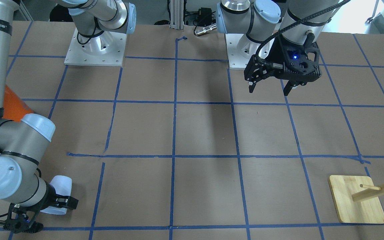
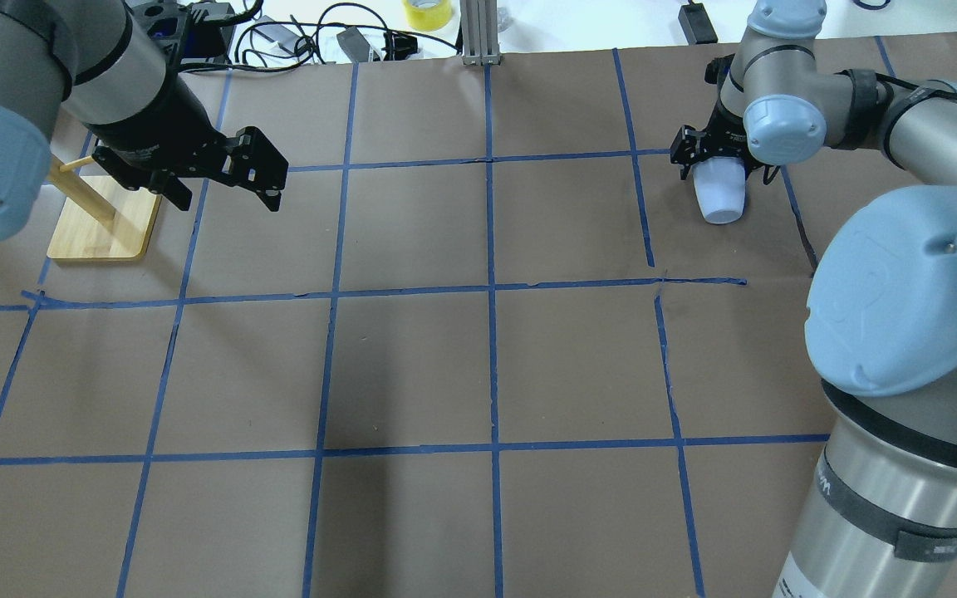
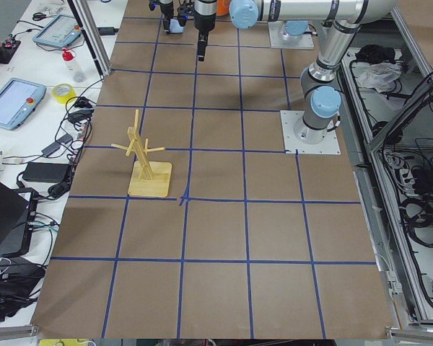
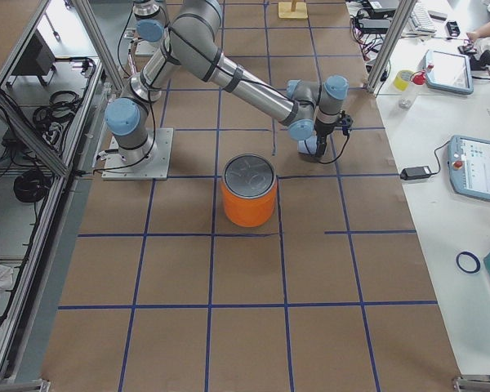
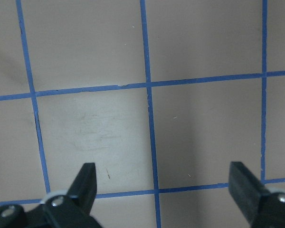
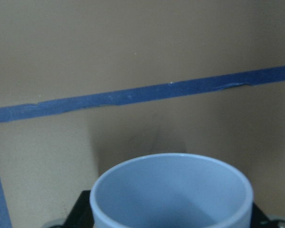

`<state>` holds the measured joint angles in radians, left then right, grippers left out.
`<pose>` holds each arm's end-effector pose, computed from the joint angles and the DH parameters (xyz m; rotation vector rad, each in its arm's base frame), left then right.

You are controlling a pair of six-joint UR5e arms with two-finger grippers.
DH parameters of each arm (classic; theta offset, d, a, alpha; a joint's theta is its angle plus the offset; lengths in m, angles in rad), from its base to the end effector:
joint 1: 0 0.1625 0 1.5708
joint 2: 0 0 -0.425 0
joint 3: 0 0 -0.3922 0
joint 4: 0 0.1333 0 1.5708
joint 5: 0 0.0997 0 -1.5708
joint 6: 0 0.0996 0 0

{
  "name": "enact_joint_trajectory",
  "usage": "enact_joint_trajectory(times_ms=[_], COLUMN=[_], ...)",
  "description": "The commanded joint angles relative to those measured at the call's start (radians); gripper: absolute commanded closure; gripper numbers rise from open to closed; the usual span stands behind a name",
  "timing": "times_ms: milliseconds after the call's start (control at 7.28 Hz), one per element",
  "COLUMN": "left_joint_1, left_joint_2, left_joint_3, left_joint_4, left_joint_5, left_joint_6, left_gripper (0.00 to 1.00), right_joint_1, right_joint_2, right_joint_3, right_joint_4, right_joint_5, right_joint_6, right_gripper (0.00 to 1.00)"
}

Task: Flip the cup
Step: 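Lower the right gripper over the cup and close on its base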

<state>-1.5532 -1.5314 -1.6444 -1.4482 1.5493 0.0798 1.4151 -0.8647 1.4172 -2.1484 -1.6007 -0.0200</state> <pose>-0.1269 -0.4856 0.4834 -0.0985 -3.1198 0.1395 0.0184 -0.7234 0.1830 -0.2114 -3.1022 0.0348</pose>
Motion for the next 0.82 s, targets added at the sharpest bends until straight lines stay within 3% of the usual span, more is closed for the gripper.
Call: enact_joint_trajectory(times_ms=[0, 137, 412, 687], left_joint_1=[0.001, -0.001, -0.002, -0.002], left_joint_2=[0.000, 0.000, -0.004, -0.007], left_joint_3=[0.000, 0.000, 0.002, 0.003], left_joint_4=[0.000, 0.000, 0.002, 0.008], left_joint_5=[0.000, 0.000, 0.000, -0.002], left_joint_6=[0.000, -0.002, -0.002, -0.002], left_gripper=[0.00, 0.00, 0.00, 0.00], right_joint_1=[-0.001, -0.001, 0.031, 0.123], right_joint_2=[-0.008, -0.017, -0.071, -0.115], right_joint_3=[0.000, -0.006, -0.011, -0.012], right_joint_4=[0.015, 0.018, 0.034, 0.041], right_joint_5=[-0.002, -0.002, 0.010, 0.011], right_joint_6=[-0.002, -0.008, -0.021, -0.090], right_gripper=[0.70, 0.84, 1.00, 1.00])
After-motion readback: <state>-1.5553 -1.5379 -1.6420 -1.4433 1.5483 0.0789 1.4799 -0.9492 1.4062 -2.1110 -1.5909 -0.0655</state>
